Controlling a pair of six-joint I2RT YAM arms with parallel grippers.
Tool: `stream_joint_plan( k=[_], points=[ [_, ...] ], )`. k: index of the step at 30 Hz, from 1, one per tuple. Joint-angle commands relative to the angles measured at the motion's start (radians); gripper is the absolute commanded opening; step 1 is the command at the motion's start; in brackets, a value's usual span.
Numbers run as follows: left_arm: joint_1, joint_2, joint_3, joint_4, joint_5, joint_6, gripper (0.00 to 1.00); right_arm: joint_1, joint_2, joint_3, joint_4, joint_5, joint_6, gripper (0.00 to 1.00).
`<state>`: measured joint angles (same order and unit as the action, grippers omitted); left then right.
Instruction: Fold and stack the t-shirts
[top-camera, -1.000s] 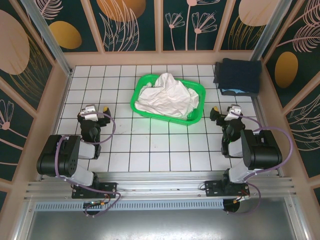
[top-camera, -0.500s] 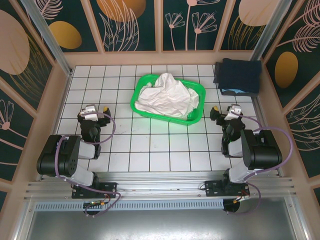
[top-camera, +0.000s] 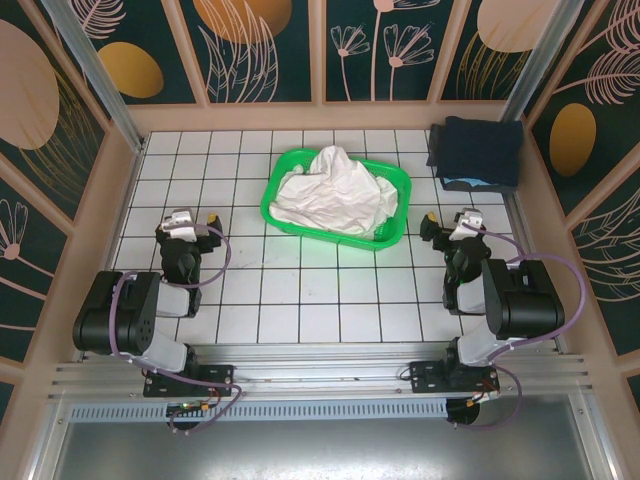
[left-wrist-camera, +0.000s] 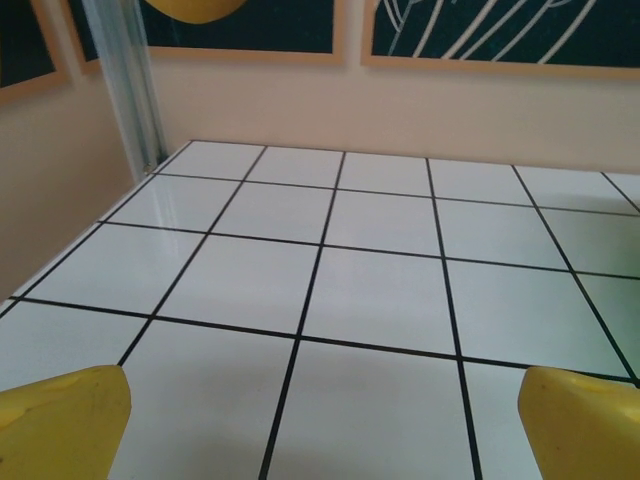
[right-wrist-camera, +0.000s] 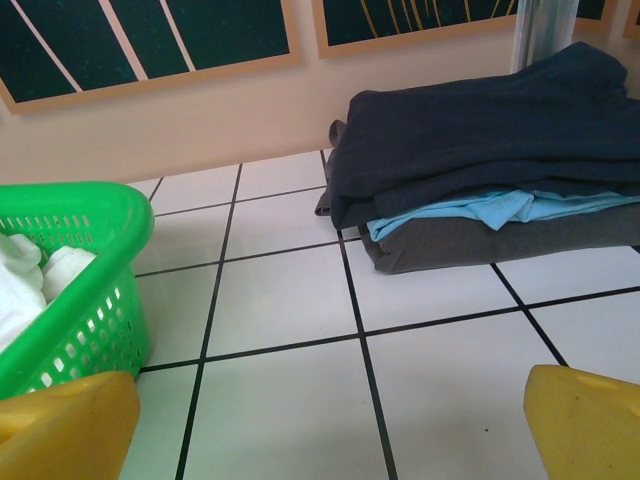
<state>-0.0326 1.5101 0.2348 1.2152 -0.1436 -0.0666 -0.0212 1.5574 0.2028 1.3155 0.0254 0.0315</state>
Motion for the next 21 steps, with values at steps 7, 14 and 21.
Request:
stream_joint_plan(
  k=[7,14,21],
  points=[
    [-0.003,-0.271,0.468,-0.755,0.207,-0.217,0.99,0.068,-0.349,0.221,-0.566,0.163,0.282,0.99],
    [-0.011,-0.181,0.620,-0.819,0.416,-0.323,0.99,-0.010,-0.187,0.264,-0.649,-0.527,0.736,0.99],
    [-0.183,0.164,0.965,-1.147,0.339,-0.106,0.99,0.223,-0.133,0.404,-0.960,-0.241,0.614,0.91]
  ],
)
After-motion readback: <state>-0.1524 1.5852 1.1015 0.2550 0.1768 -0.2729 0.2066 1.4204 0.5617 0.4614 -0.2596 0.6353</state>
